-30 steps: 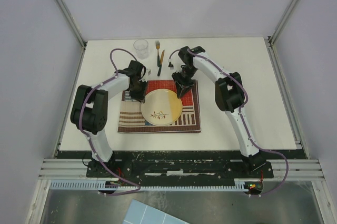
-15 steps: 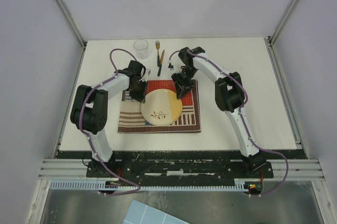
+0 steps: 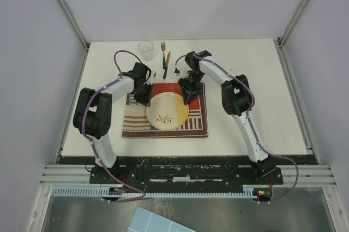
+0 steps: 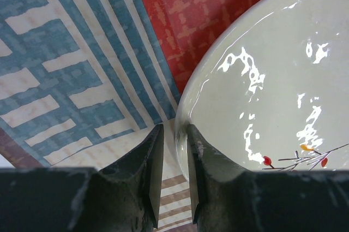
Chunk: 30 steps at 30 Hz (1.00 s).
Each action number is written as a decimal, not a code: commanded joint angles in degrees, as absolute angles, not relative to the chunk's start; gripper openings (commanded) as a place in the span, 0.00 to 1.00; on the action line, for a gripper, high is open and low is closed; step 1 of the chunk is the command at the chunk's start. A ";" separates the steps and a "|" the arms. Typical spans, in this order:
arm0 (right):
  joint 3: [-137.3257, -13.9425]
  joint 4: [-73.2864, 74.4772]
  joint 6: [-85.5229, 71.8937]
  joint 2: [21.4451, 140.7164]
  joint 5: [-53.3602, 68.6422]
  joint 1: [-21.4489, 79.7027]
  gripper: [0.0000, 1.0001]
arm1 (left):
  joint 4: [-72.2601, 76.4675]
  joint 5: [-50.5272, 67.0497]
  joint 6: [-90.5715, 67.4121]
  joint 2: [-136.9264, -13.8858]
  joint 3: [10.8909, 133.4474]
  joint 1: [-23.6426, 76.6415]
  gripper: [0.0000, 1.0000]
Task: Set the dinner table for one person
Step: Adjust the plate on the napkin.
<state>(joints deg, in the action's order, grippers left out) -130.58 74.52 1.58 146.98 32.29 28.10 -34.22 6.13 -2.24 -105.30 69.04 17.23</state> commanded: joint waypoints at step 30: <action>-130.52 76.65 4.79 143.85 32.09 28.34 0.02 | -35.58 6.23 -2.60 -109.03 74.21 18.45 0.03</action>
